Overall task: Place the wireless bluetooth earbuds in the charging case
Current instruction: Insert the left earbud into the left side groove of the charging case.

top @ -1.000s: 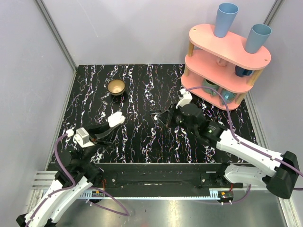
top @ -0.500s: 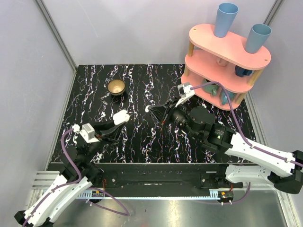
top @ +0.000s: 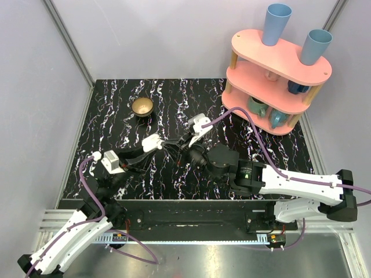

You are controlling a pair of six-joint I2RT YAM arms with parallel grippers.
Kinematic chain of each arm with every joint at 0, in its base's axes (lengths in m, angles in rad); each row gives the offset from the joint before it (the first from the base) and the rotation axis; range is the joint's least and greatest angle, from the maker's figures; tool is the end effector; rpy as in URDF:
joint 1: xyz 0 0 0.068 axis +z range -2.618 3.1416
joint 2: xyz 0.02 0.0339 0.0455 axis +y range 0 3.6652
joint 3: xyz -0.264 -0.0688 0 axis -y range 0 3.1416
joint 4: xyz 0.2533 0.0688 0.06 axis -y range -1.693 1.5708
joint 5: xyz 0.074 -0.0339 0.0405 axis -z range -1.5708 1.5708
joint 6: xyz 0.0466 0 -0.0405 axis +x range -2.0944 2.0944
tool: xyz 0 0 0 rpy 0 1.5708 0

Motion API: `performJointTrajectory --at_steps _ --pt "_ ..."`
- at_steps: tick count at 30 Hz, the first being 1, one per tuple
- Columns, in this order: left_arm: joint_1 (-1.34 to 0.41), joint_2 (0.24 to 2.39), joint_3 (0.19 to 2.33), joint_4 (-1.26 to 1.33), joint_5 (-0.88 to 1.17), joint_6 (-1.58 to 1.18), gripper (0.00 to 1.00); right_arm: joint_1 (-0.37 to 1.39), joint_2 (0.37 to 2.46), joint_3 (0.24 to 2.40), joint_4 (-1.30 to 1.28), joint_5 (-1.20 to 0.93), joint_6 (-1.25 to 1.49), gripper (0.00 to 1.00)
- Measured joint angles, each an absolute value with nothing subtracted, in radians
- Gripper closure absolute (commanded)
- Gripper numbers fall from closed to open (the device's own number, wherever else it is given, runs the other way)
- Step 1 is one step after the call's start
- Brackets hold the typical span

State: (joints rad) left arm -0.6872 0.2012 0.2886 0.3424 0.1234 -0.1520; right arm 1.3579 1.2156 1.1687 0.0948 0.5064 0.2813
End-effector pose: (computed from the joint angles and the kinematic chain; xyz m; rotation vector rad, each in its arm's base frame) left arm 0.0874 -0.0791 0.2982 0.4203 1.1045 -0.8132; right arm 0.0852 0.2871 0.4146 -0.4322 1.5421 0.9121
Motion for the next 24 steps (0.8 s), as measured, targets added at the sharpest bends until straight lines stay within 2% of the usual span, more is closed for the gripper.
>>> performJointTrajectory --at_steps 24 --pt "-0.687 0.221 0.266 0.42 0.154 -0.155 1.0 1.372 1.273 1.249 0.116 0.605 0.175 0.89"
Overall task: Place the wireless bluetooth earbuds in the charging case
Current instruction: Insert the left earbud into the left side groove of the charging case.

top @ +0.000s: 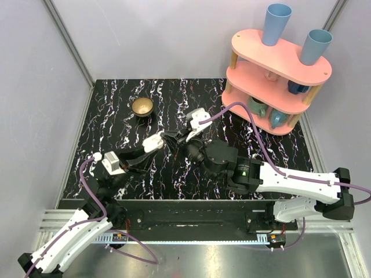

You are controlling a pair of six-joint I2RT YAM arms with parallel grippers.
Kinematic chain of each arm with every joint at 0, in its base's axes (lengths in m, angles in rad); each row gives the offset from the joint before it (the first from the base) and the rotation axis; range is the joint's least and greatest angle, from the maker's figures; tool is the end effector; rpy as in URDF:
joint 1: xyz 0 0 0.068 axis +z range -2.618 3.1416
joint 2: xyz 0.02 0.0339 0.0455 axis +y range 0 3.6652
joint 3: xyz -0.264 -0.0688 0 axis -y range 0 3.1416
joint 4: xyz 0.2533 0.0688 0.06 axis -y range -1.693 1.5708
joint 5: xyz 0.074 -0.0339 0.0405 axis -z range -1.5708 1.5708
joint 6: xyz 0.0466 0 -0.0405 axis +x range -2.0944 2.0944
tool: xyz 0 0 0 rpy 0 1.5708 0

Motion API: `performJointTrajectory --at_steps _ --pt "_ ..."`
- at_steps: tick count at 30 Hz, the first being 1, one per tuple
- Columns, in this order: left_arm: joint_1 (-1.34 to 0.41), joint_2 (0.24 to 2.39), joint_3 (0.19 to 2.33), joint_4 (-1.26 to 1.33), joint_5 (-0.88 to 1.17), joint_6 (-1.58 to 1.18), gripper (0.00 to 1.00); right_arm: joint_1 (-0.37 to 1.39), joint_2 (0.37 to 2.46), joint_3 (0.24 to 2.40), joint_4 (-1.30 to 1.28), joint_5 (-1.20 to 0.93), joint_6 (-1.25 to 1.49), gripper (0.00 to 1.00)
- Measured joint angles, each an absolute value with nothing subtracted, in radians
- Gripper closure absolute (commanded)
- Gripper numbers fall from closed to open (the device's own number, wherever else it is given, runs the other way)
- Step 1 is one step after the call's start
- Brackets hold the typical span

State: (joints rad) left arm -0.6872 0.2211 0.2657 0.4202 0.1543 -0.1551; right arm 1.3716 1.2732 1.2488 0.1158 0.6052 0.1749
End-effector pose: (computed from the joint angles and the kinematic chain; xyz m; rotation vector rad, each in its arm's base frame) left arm 0.0883 -0.0817 0.2964 0.4379 1.0634 -0.8363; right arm 0.0872 0.2978 0.4299 -0.4110 1.4925 0.7939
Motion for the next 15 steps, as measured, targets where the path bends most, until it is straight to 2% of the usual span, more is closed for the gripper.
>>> performJointTrajectory --at_steps 15 --pt "-0.687 0.224 0.239 0.522 0.134 -0.158 1.0 1.372 1.348 1.41 0.033 0.516 0.207 0.91"
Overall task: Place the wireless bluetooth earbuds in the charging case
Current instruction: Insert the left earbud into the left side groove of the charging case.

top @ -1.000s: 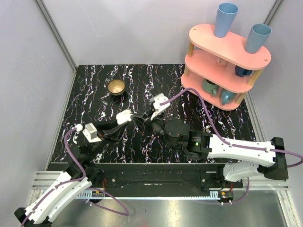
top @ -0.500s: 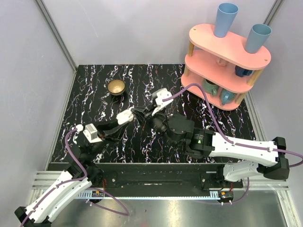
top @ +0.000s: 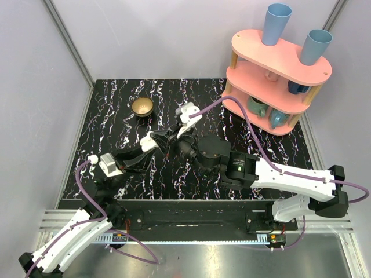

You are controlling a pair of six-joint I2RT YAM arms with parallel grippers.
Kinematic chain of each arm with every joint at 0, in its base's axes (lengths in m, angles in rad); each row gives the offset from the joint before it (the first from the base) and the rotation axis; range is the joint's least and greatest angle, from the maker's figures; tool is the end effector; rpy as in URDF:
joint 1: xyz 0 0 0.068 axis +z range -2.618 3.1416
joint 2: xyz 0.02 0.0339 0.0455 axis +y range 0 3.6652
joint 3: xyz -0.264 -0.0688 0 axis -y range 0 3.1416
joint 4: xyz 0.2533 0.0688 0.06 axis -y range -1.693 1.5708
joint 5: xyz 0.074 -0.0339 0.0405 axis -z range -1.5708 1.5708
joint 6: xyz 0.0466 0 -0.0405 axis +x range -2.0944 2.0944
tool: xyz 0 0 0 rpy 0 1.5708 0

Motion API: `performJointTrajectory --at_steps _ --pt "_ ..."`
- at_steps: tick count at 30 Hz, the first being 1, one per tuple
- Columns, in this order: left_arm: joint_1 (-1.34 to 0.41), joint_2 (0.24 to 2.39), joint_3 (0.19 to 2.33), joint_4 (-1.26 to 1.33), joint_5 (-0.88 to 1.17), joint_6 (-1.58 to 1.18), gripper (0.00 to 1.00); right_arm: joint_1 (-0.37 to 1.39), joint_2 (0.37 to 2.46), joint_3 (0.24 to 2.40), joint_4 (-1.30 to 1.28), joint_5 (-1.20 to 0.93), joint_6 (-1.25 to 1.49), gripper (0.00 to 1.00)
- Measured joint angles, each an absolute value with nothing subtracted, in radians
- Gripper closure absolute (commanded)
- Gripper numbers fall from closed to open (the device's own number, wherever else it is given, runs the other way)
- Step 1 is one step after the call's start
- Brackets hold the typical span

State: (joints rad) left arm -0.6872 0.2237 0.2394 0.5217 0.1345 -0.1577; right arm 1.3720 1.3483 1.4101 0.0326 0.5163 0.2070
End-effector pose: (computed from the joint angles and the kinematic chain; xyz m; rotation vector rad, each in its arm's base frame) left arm 0.0874 -0.0798 0.2976 0.4009 0.9958 -0.8347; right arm 0.0867 0.3139 0.4573 -0.4594 1.4849 0.8874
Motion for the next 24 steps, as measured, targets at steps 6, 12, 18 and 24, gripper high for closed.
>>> performJointTrajectory --at_steps 6,12,18,24 --pt "-0.687 0.224 0.239 0.535 0.134 -0.158 1.0 1.372 1.372 1.41 -0.009 0.511 0.219 0.92" --pt "-0.687 0.224 0.239 0.542 0.134 -0.158 1.0 1.372 1.391 1.41 -0.042 0.505 0.224 0.92" --pt "-0.687 0.224 0.239 0.55 0.133 -0.159 1.0 1.372 1.414 1.41 -0.052 0.505 0.224 0.92" --pt "-0.687 0.224 0.239 0.55 0.131 -0.159 1.0 1.372 1.43 1.41 -0.05 0.513 0.224 0.92"
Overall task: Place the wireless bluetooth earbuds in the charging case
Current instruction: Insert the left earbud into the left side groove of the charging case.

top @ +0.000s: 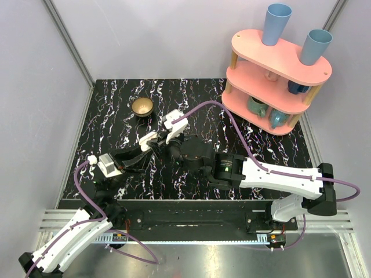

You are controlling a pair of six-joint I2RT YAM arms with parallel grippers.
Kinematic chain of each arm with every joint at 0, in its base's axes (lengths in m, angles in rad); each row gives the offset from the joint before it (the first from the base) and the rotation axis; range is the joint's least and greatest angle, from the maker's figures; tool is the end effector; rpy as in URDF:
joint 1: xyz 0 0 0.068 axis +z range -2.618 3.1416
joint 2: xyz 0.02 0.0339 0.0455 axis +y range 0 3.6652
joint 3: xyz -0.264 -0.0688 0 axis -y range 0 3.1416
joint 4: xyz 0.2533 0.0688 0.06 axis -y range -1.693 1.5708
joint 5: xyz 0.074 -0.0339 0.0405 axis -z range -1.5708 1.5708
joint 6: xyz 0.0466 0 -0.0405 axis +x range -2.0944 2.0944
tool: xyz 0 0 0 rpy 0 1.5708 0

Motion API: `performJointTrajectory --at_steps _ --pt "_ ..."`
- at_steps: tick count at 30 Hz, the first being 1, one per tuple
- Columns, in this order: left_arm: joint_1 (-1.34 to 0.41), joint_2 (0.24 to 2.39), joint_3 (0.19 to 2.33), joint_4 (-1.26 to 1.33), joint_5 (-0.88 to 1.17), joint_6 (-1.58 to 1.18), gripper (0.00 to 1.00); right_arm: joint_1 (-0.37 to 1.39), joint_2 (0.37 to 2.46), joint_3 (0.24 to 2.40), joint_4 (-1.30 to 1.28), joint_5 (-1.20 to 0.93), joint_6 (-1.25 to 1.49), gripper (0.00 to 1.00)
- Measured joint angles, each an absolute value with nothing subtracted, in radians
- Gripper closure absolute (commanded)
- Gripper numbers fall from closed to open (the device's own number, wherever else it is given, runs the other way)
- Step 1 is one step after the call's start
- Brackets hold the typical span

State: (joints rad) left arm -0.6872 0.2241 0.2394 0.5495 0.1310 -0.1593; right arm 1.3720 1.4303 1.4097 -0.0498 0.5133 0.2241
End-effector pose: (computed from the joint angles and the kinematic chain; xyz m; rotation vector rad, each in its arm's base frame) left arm 0.0862 -0.0786 0.3004 0.3902 0.9696 -0.8368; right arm 0.0919 0.3404 0.4216 -0.5552 1.5997 0.7962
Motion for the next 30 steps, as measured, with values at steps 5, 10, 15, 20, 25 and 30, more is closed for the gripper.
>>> performJointTrajectory --at_steps 5,10,15,20,25,30 --pt "-0.687 0.227 0.239 0.553 0.13 -0.166 1.0 1.372 1.431 1.396 -0.018 0.536 0.222 0.92" --pt "-0.687 0.245 0.239 0.559 0.13 -0.171 1.0 1.372 1.432 1.37 0.024 0.561 0.219 0.93" --pt "-0.687 0.257 0.239 0.564 0.128 -0.178 1.0 1.372 1.432 1.347 0.056 0.565 0.216 0.94" --pt "-0.687 0.265 0.239 0.577 0.122 -0.182 1.0 1.372 1.433 1.342 0.065 0.564 0.217 0.94" --pt "-0.687 0.271 0.239 0.581 0.113 -0.183 1.0 1.372 1.435 1.341 0.067 0.565 0.216 0.94" --pt "-0.689 0.273 0.239 0.579 0.101 -0.185 1.0 1.373 1.435 1.327 0.085 0.564 0.204 0.93"
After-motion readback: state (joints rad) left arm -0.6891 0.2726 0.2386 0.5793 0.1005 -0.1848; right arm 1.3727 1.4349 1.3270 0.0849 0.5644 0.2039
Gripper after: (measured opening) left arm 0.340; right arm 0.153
